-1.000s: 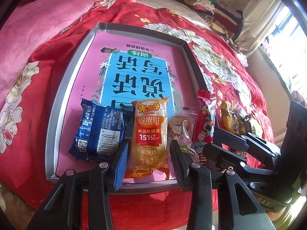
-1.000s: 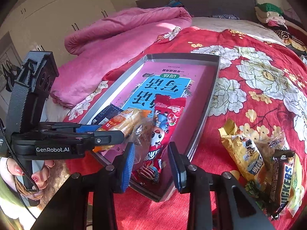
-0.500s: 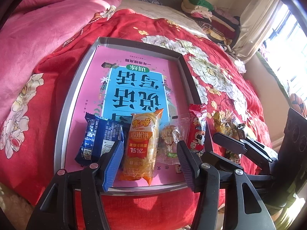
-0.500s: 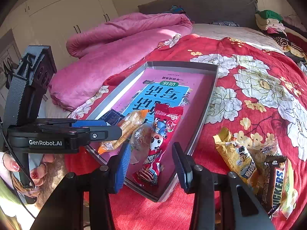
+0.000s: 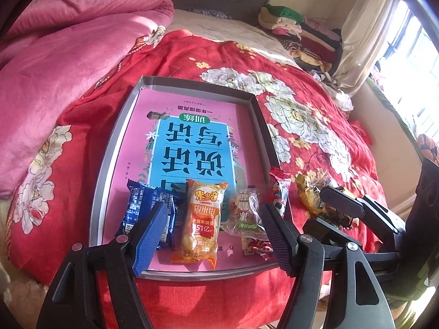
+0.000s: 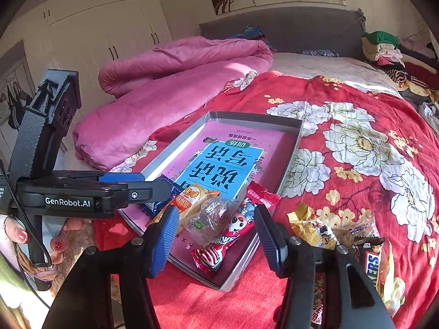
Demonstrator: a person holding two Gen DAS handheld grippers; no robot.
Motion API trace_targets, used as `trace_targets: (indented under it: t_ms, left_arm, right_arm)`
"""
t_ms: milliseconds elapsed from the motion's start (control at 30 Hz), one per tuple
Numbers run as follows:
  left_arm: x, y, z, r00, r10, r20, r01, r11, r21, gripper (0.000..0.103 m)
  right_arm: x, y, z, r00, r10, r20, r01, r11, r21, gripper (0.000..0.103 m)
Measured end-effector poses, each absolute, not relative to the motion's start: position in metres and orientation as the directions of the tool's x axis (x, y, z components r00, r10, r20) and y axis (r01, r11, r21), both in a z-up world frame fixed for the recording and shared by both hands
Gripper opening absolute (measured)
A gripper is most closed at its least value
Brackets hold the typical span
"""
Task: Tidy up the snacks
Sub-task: 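Open both grippers to release the snacks in the tray, then move both grippers back toward the remaining snack pile beside the tray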
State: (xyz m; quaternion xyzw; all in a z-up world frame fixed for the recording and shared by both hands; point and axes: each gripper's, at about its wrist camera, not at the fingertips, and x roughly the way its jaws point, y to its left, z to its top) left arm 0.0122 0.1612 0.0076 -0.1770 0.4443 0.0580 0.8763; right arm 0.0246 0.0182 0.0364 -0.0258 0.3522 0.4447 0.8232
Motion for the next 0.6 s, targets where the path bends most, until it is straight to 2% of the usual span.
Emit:
trace_targets:
  t_ms: [600]
  left_arm:
    - [0.007,0.143,0.036,0.638,-0.059,-0.767,-0.221,0.941,-0.256,0.074]
  right_arm:
    - [0.025,-0.010,0.062,0.453,0.705,-0.545,-0.736,0.641,0.218,0.062]
